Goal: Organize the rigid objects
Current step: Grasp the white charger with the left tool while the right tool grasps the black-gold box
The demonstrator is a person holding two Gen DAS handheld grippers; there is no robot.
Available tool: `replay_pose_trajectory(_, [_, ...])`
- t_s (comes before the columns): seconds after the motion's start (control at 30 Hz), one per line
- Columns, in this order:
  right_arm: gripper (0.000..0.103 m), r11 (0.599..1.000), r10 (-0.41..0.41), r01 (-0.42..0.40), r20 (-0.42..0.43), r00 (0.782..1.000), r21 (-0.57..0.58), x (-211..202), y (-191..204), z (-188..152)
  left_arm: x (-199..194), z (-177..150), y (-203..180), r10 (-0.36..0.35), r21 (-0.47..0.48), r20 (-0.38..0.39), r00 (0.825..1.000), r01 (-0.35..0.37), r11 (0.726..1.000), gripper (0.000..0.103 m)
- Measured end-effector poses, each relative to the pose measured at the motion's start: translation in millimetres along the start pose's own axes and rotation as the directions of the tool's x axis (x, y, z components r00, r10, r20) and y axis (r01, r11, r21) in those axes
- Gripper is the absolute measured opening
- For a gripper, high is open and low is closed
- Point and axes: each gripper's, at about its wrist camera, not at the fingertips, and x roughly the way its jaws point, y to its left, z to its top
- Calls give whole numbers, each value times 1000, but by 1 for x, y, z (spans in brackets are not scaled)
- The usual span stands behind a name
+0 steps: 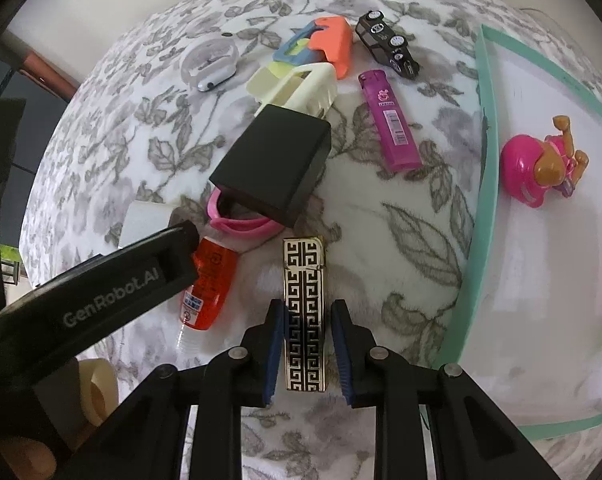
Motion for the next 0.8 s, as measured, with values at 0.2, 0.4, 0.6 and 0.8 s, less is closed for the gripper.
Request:
replay_pose_trajectory(0.2, [26,1000,-9,9,2,1000,-8,1,6,-4,19,3,-3,-20,-22,-3,1000,20,1000,97])
replay_pose_trajectory(0.4, [26,998,-40,40,2,999,-45,0,10,-6,16,4,-6,-55,-19,25,998,55,998,80])
replay_pose_trajectory(0.6, [26,998,-34,34,1,999,-44,-4,5,-4,18,8,-12,-45,-32,58,997,47,998,80])
replay_pose_trajectory(0.8, [26,998,-34,34,1,999,-43,-3,6,-3,11,11,-3,-78,-42,71,994,82,996,63])
